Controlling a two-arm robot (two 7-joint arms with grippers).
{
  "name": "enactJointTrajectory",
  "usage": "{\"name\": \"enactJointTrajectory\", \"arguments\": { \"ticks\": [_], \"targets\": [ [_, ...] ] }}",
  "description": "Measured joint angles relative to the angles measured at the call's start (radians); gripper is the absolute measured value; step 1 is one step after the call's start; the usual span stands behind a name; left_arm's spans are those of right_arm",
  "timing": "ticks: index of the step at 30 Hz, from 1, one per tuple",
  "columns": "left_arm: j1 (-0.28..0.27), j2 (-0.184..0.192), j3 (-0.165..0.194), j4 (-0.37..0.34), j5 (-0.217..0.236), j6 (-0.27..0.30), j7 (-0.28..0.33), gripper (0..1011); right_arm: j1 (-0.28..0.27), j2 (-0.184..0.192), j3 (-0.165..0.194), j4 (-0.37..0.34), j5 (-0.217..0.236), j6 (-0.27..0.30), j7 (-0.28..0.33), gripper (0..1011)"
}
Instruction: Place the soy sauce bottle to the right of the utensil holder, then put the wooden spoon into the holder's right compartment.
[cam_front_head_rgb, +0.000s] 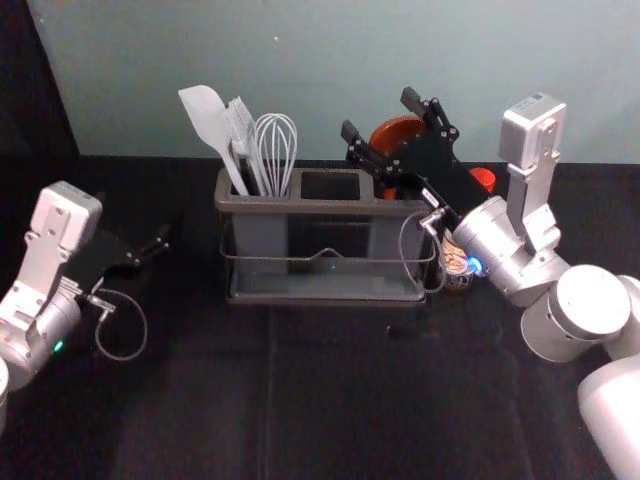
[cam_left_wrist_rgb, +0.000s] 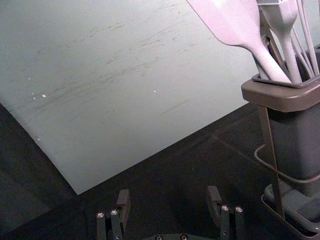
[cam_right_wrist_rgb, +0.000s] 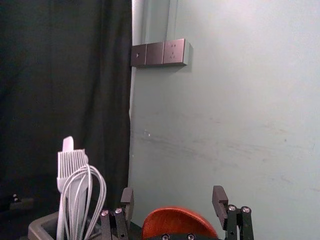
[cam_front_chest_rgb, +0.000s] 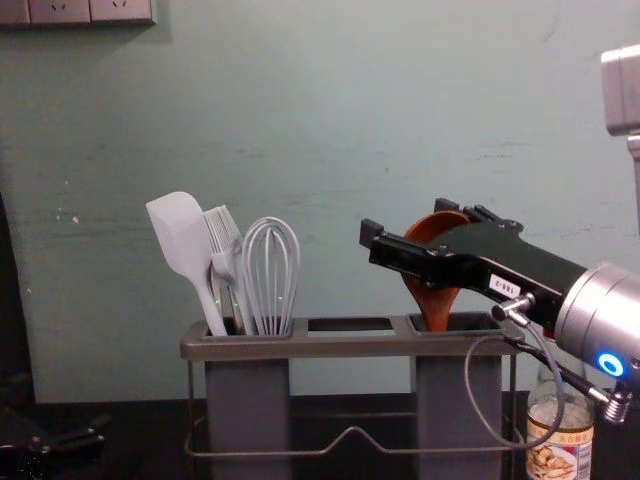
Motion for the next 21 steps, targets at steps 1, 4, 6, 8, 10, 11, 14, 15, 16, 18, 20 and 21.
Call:
{"name": "enactJointTrajectory", "arguments": {
  "ticks": [1,4,6,8,10,11,14,15,16,18,20,21],
  "targets": [
    [0.000,0.000,0.000,0.000,0.000,0.000,0.000,1005,0.001,0.000,0.001,-0.003,0.001,0.000,0.000,1002],
    [0.000,0.000,0.000,0.000,0.000,0.000,0.000,1005,0.005,0.000,0.003,-0.010,0.002,0.002,-0.001,1002],
    [0.000,0.000,0.000,0.000,0.000,0.000,0.000,1005,0.007,-0.001,0.005,-0.018,0.005,0.005,-0.004,1002],
    [0.000,0.000,0.000,0.000,0.000,0.000,0.000,1005,0.008,-0.001,0.008,-0.035,0.010,0.008,-0.005,1002],
    [0.000,0.000,0.000,0.000,0.000,0.000,0.000,1005,0.005,0.000,0.013,-0.060,0.013,0.012,-0.007,1002],
    [0.000,0.000,0.000,0.000,0.000,0.000,0.000,1005,0.003,0.001,0.014,-0.069,0.015,0.015,-0.010,1002],
    [0.000,0.000,0.000,0.000,0.000,0.000,0.000,1005,-0.015,0.008,0.023,-0.117,0.019,0.034,-0.022,1002],
    [0.000,0.000,0.000,0.000,0.000,0.000,0.000,1005,-0.023,0.010,0.025,-0.130,0.020,0.039,-0.026,1002],
    [0.000,0.000,0.000,0.000,0.000,0.000,0.000,1005,-0.032,0.012,0.027,-0.148,0.021,0.044,-0.030,1002],
    [0.000,0.000,0.000,0.000,0.000,0.000,0.000,1005,-0.059,0.020,0.034,-0.192,0.024,0.053,-0.039,1002],
    [0.000,0.000,0.000,0.000,0.000,0.000,0.000,1005,-0.097,0.032,0.043,-0.241,0.026,0.057,-0.050,1002],
    [0.000,0.000,0.000,0.000,0.000,0.000,0.000,1005,-0.111,0.036,0.047,-0.259,0.027,0.057,-0.053,1002]
  ]
}}
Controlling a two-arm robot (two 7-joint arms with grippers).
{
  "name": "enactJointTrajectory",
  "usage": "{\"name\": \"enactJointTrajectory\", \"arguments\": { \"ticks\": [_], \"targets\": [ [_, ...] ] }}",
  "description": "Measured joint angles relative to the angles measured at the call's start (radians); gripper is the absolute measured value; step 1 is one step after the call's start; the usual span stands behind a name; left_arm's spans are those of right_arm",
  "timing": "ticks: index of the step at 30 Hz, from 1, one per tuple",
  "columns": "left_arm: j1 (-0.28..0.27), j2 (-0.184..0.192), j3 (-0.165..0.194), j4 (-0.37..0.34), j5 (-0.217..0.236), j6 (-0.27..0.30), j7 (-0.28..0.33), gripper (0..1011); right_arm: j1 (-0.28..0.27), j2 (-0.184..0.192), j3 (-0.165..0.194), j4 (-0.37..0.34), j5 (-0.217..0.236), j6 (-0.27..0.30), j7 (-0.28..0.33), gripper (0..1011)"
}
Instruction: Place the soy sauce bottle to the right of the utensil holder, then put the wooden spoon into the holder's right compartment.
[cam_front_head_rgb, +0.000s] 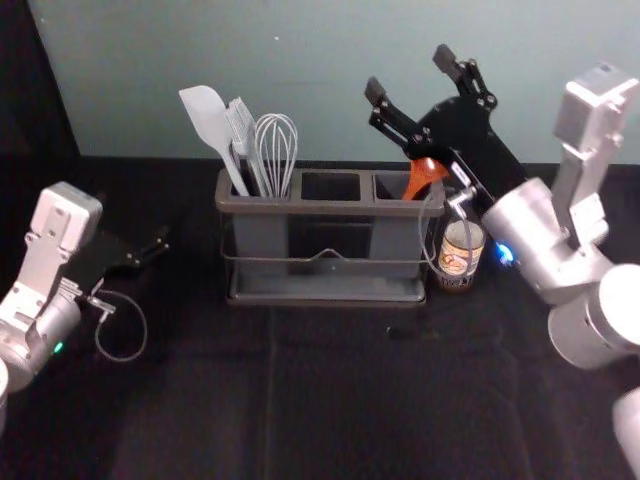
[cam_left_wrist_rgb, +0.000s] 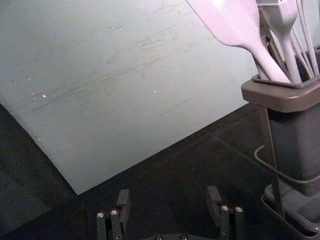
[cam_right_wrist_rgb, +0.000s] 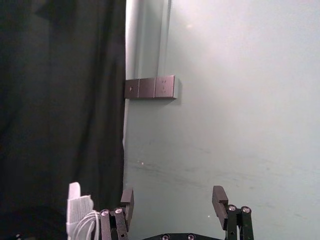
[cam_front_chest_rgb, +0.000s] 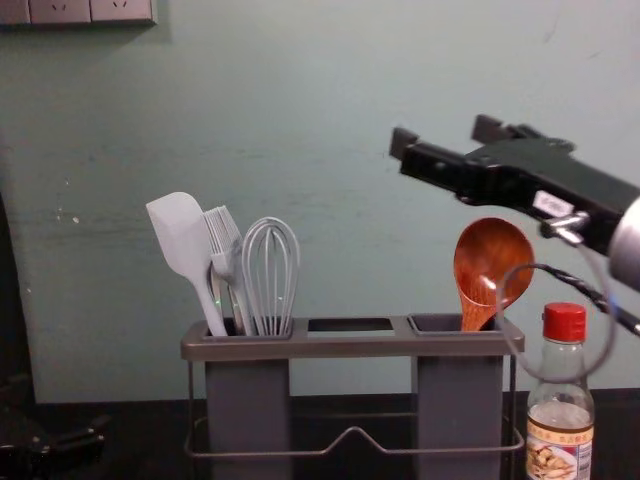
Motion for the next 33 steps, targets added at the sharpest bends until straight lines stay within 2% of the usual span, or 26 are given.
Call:
{"name": "enactJointTrajectory", "arguments": {
  "ticks": [3,5,8,11,13,14,15,17,19,20,21,25,28,29,33],
  "targets": [
    [0.000,0.000,0.000,0.000,0.000,0.000,0.000,1005,-0.038,0.012,0.010,-0.046,0.000,0.001,-0.008,1002],
    [0.000,0.000,0.000,0.000,0.000,0.000,0.000,1005,-0.100,0.028,0.027,-0.112,0.007,0.001,-0.019,1002],
    [0.000,0.000,0.000,0.000,0.000,0.000,0.000,1005,-0.150,0.042,0.043,-0.162,0.012,0.001,-0.025,1002],
    [0.000,0.000,0.000,0.000,0.000,0.000,0.000,1005,-0.217,0.053,0.069,-0.221,0.037,-0.002,-0.029,1002],
    [0.000,0.000,0.000,0.000,0.000,0.000,0.000,1005,-0.281,0.065,0.092,-0.271,0.057,-0.006,-0.029,1002],
    [0.000,0.000,0.000,0.000,0.000,0.000,0.000,1005,-0.281,0.065,0.092,-0.271,0.057,-0.006,-0.029,1002],
    [0.000,0.000,0.000,0.000,0.000,0.000,0.000,1005,-0.315,0.074,0.103,-0.295,0.061,-0.006,-0.030,1002],
    [0.000,0.000,0.000,0.000,0.000,0.000,0.000,1005,-0.343,0.081,0.113,-0.313,0.059,-0.004,-0.036,1002],
    [0.000,0.000,0.000,0.000,0.000,0.000,0.000,1005,-0.385,0.088,0.133,-0.335,0.038,0.003,-0.059,1002],
    [0.000,0.000,0.000,0.000,0.000,0.000,0.000,1005,-0.408,0.090,0.147,-0.344,0.013,0.012,-0.081,1002],
    [0.000,0.000,0.000,0.000,0.000,0.000,0.000,1005,-0.408,0.090,0.147,-0.344,0.013,0.012,-0.081,1002],
    [0.000,0.000,0.000,0.000,0.000,0.000,0.000,1005,-0.446,0.077,0.191,-0.352,-0.084,0.049,-0.175,1002],
    [0.000,0.000,0.000,0.000,0.000,0.000,0.000,1005,-0.449,0.066,0.212,-0.349,-0.134,0.080,-0.225,1002],
    [0.000,0.000,0.000,0.000,0.000,0.000,0.000,1005,-0.447,0.060,0.223,-0.344,-0.165,0.096,-0.254,1002],
    [0.000,0.000,0.000,0.000,0.000,0.000,0.000,1005,-0.427,0.051,0.242,-0.320,-0.239,0.133,-0.307,1002]
  ]
}}
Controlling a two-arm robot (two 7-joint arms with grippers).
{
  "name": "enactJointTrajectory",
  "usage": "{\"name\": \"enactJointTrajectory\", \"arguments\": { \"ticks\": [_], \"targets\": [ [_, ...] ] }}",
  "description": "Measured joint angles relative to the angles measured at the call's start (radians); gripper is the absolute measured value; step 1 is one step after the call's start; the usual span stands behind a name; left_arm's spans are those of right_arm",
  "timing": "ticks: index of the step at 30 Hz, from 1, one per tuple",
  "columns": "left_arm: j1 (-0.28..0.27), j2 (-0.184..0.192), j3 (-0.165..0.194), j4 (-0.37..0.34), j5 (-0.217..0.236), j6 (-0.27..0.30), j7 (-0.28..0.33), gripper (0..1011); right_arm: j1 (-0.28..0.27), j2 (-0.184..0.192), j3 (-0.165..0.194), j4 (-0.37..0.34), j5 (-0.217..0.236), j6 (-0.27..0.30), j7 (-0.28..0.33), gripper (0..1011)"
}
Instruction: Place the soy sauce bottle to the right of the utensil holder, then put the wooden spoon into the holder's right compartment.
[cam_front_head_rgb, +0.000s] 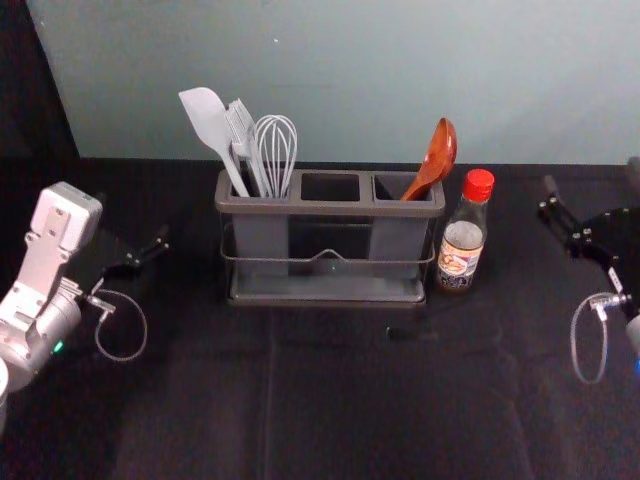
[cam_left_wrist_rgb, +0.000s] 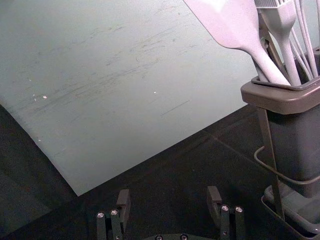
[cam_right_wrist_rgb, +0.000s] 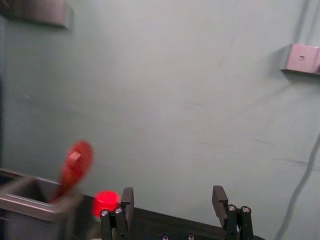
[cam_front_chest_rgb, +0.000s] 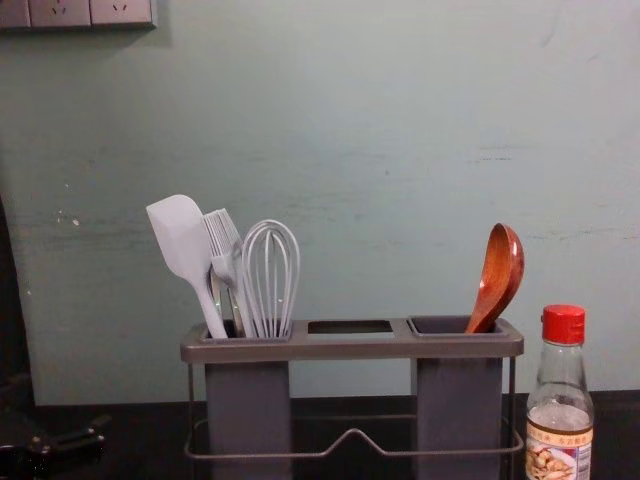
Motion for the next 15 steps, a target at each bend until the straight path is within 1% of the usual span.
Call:
{"name": "enactJointTrajectory", "arguments": {
  "ticks": [1,3,5,6,8,9,15],
  "targets": [
    [0.000,0.000,0.000,0.000,0.000,0.000,0.000,1005,0.010,-0.002,0.004,0.013,-0.023,0.012,-0.013,1002],
    [0.000,0.000,0.000,0.000,0.000,0.000,0.000,1005,0.031,-0.002,0.008,0.037,-0.053,0.024,-0.025,1002],
    [0.000,0.000,0.000,0.000,0.000,0.000,0.000,1005,0.038,-0.002,0.009,0.047,-0.062,0.027,-0.027,1002],
    [0.000,0.000,0.000,0.000,0.000,0.000,0.000,1005,0.053,-0.002,0.011,0.068,-0.075,0.032,-0.029,1002],
    [0.000,0.000,0.000,0.000,0.000,0.000,0.000,1005,0.067,-0.003,0.013,0.090,-0.083,0.035,-0.029,1002],
    [0.000,0.000,0.000,0.000,0.000,0.000,0.000,1005,0.079,-0.005,0.015,0.113,-0.089,0.037,-0.029,1003],
    [0.000,0.000,0.000,0.000,0.000,0.000,0.000,1005,0.122,-0.014,0.027,0.199,-0.099,0.049,-0.016,1002]
  ]
}}
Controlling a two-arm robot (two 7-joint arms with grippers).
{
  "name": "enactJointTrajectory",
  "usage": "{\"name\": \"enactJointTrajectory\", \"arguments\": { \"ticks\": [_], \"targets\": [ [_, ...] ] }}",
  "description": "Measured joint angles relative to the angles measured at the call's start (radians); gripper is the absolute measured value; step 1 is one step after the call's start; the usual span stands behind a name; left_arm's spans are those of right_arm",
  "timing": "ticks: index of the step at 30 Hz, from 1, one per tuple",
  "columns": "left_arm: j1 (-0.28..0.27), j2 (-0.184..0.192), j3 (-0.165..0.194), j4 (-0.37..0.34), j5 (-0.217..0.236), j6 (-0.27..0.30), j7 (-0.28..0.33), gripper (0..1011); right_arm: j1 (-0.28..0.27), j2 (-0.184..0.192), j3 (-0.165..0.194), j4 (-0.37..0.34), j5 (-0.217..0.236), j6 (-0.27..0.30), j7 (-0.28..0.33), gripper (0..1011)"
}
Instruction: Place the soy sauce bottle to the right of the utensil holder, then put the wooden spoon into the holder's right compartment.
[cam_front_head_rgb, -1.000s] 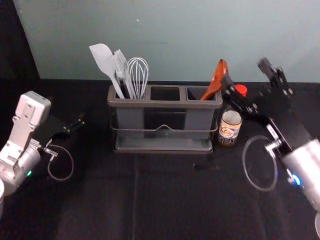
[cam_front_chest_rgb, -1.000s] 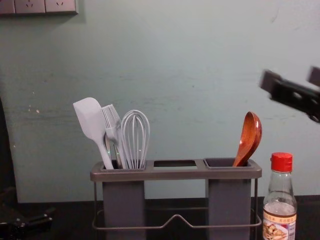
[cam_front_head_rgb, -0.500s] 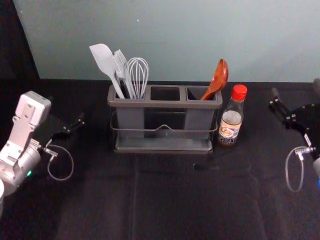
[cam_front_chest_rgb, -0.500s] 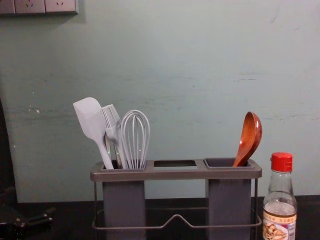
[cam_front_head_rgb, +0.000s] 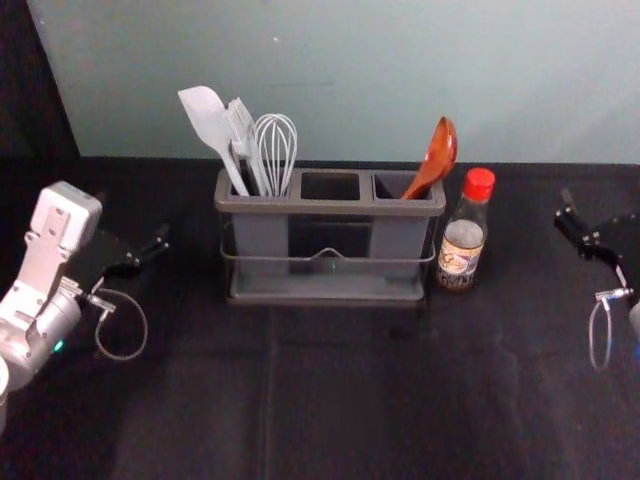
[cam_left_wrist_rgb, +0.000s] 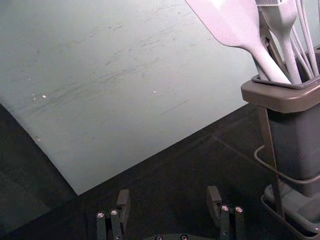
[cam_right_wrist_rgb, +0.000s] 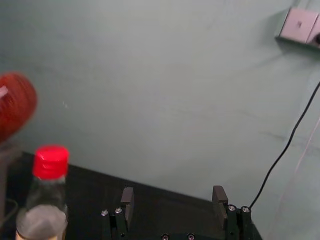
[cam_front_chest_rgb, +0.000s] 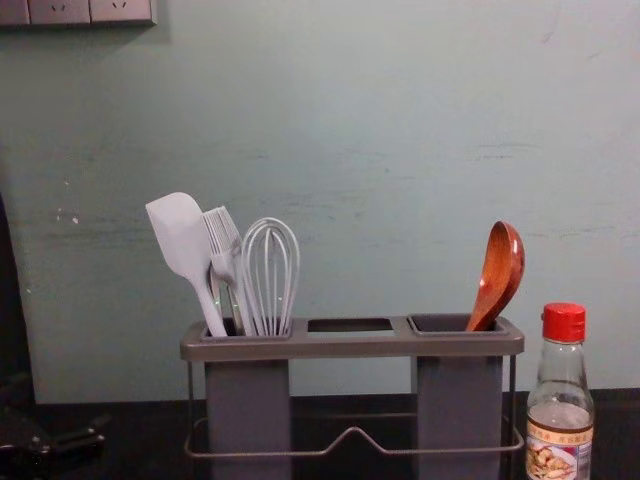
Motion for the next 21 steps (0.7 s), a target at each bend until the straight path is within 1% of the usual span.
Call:
{"name": "enactJointTrajectory", "arguments": {
  "ticks": [5,8,13,17,21],
  "targets": [
    [0.000,0.000,0.000,0.000,0.000,0.000,0.000,1005,0.038,-0.003,0.006,0.070,0.010,0.017,0.044,1002],
    [0.000,0.000,0.000,0.000,0.000,0.000,0.000,1005,0.057,-0.005,0.006,0.096,0.013,0.024,0.065,1002],
    [0.000,0.000,0.000,0.000,0.000,0.000,0.000,1005,0.096,-0.005,-0.008,0.139,0.005,0.041,0.104,1002],
    [0.000,0.000,0.000,0.000,0.000,0.000,0.000,1005,0.134,-0.008,-0.022,0.178,-0.007,0.045,0.118,1002],
    [0.000,0.000,0.000,0.000,0.000,0.000,0.000,1005,0.160,-0.014,-0.031,0.201,-0.011,0.045,0.121,1002]
  ]
}}
